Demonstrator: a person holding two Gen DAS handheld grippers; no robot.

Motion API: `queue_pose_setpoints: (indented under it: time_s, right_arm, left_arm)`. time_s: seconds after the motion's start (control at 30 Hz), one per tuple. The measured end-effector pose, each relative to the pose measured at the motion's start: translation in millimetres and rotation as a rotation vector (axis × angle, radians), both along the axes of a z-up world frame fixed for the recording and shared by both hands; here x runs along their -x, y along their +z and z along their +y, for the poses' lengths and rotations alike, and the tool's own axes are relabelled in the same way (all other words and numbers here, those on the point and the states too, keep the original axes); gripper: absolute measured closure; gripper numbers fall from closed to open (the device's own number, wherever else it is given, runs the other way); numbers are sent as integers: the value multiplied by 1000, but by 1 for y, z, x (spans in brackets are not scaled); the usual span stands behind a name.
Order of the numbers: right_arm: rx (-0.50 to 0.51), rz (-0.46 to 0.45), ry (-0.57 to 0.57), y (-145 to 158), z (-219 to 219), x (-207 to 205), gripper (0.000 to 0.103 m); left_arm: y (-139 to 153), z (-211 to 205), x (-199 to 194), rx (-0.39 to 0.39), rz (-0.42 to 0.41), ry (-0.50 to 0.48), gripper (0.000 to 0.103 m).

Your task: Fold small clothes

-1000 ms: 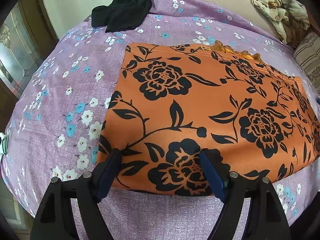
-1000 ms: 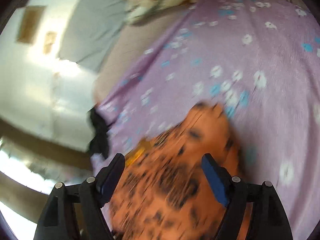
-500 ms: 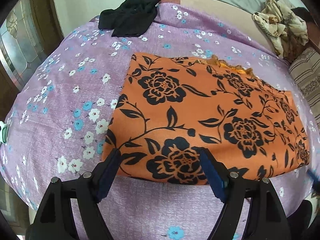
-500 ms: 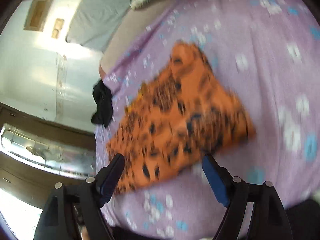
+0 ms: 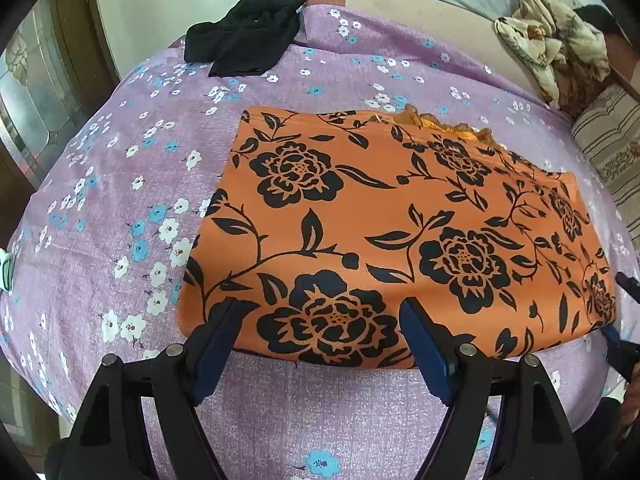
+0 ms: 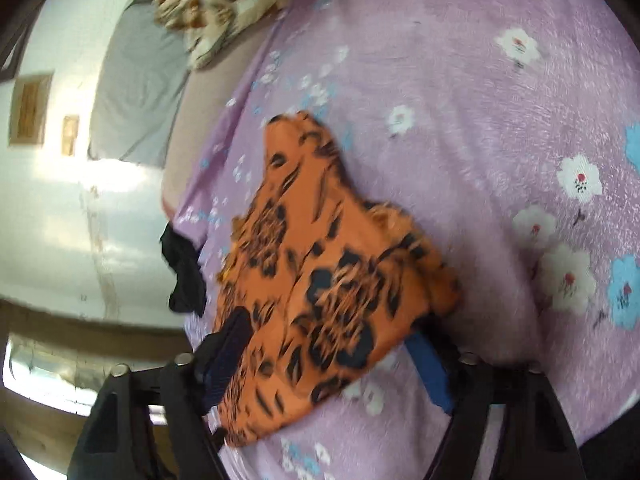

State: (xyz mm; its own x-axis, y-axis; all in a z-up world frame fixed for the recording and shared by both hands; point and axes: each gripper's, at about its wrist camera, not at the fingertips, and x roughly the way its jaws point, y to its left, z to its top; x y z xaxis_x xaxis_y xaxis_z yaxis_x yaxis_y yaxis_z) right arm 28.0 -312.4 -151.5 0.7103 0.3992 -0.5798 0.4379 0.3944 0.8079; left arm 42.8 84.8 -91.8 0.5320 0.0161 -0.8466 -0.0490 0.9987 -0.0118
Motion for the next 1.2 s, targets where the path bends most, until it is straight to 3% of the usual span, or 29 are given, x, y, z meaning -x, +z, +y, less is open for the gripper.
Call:
queue_pose_setpoints:
  time_s: [0.03,0.07,0.13,0.2,0.23,0.27,0.33,0.4,0.5,0.53,0.57,0.67,0.73,0.9,1.0,1.03,1.07,1.13,1.2]
  right_arm:
    - [18,2,8,2,-7,2,59]
    - [40,10,28,2,-6,-2,94]
    - [82,0,43,7,-9,1,94]
    - [224,-65,64,35,-14,21,95]
    - [249,-73,90,40,-12,21,95]
    - [257,-55,117,37,-11,19,95]
    - [239,64,169,11,-16,11,89]
    - [190,39,190,5,-24,14,87]
    - [259,10,166,30,-41,29,53]
    - [266,-14,145,38,-49,31,35]
    - [271,-56,141,48,-57,28,34]
    - [295,-126,200,68,-67,-4,34]
    - [315,-152,270,71,-67,-48,34]
    - [431,-60,435,51,-43,-148,36]
    - [461,74,506,22,-26,-191,39]
    - [497,73,511,21,-20,-195,53]
    - [482,51,534,25,-16,-197,90]
    - [490,15,490,34,-17,-192,90]
    - [456,76,449,15,-25,-192,90]
  left_arm:
    - [-1,-1,-1,-3,1,0,22]
    - [-1,-1,-2,-6,3,0,22]
    - [-2,-5,-5,-19,9,-8,22]
    - [2,-6,-5,-40,-11,-15,22]
    - [7,-6,-5,-47,-43,-13,22]
    - [9,-7,-6,-48,-57,-9,22]
    - [6,-10,-15,-42,-39,-11,22]
    - [-5,-15,-24,-54,8,-16,22]
    - [-16,-17,-31,-72,26,-19,22]
    - [-19,-17,-34,-70,31,-17,22]
    - [-23,-17,-35,-64,40,-15,22]
    - [-29,-14,-38,-49,49,-4,21]
    - [-31,-13,-38,-45,45,1,20]
    - [-32,-13,-37,-56,42,-5,16]
    - [-33,-13,-39,-54,51,-6,13]
    - [-33,-13,-39,-51,52,-11,13]
    - [-33,-11,-41,-50,52,-14,13]
    - [-33,-10,-41,-48,53,-22,13]
    - [-31,-9,-42,-43,55,-15,13]
